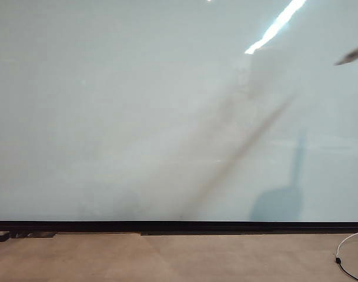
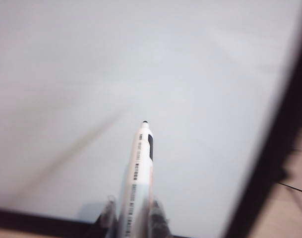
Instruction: Pick up the pen on the shelf to the right of the whiteboard and draw a straight line.
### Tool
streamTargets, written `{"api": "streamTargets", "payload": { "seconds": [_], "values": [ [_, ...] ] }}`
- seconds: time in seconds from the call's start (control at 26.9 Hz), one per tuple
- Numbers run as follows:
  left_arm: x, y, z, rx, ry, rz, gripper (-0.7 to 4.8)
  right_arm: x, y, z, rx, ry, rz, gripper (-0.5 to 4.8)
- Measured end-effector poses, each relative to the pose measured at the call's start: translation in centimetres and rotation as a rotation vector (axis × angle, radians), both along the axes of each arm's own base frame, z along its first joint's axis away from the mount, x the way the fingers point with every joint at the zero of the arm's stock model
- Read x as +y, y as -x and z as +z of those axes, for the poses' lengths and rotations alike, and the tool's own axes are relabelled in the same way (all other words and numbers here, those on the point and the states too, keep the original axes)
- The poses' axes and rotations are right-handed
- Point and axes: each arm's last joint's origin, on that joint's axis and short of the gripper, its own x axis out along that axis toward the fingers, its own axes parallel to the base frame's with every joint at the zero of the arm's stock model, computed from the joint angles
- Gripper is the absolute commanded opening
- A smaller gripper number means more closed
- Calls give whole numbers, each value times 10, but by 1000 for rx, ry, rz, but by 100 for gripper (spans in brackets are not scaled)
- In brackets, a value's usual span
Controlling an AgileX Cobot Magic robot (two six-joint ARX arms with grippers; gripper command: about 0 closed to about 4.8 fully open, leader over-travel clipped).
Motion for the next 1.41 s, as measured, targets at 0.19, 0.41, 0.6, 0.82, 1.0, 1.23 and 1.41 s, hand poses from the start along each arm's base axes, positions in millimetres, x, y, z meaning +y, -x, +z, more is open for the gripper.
{"api": "streamTargets", "payload": {
  "seconds": [0.19, 0.41, 0.6, 0.82, 1.0, 1.23, 1.41],
  "values": [
    [0, 0, 0, 0, 0, 1, -5, 30, -4, -12, 77, 40, 81, -8],
    [0, 0, 0, 0, 0, 1, -5, 74, -18, -27, 68, 50, 173, -8],
    [0, 0, 0, 1, 0, 0, -5, 108, -34, -50, 55, 19, 274, -8],
    [0, 0, 0, 0, 0, 0, -5, 152, -70, -67, 72, -54, 565, -8],
    [0, 0, 0, 1, 0, 0, -5, 159, -86, -64, 63, -66, 689, -8],
    [0, 0, 0, 0, 0, 0, -5, 135, -106, -63, 61, -69, 673, -8],
    [0, 0, 0, 0, 0, 0, -5, 118, -117, -62, 54, -78, 725, -8]
  ]
}}
